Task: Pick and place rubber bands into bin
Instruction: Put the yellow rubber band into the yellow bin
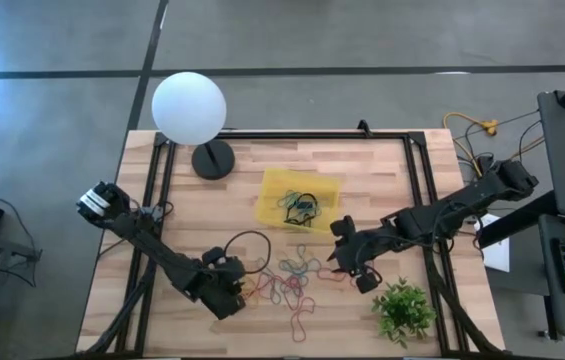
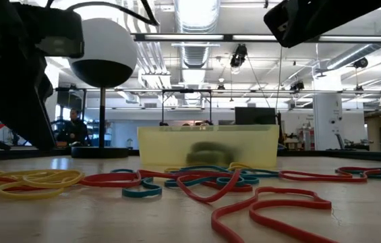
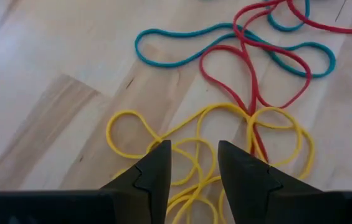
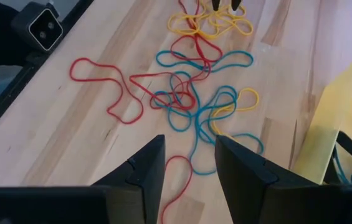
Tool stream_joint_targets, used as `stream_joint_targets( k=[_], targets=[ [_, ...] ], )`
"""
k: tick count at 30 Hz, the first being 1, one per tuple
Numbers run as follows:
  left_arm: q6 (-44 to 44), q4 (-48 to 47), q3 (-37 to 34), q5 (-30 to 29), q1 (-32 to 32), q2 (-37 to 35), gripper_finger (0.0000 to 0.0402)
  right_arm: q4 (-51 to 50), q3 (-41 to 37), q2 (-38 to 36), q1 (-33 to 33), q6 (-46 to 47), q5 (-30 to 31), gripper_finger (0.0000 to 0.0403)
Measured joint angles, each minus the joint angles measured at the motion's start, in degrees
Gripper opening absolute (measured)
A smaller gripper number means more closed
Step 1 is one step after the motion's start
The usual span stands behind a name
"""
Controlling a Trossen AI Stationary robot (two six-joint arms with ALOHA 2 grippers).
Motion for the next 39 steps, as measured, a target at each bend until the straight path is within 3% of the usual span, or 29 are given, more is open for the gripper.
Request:
stream_joint_targets(
  k=[7, 35, 39],
  targets=[
    [-0.1, 0.0, 0.0, 2.1, 0.0, 1.8, 0.0116, 0.1, 0.0, 0.0, 0.0, 0.0, 0.0, 0.0129],
    [0.0, 0.3, -1.6, 1.6, 0.0, 2.2, 0.0116, 4.0, -2.9, 0.0, 0.0, 0.0, -0.1, 0.0100],
    [0.8, 0.2, -1.7, 1.9, 0.0, 2.2, 0.0094, 4.6, -3.9, 0.0, 0.0, 0.0, -0.1, 0.0100]
  ],
)
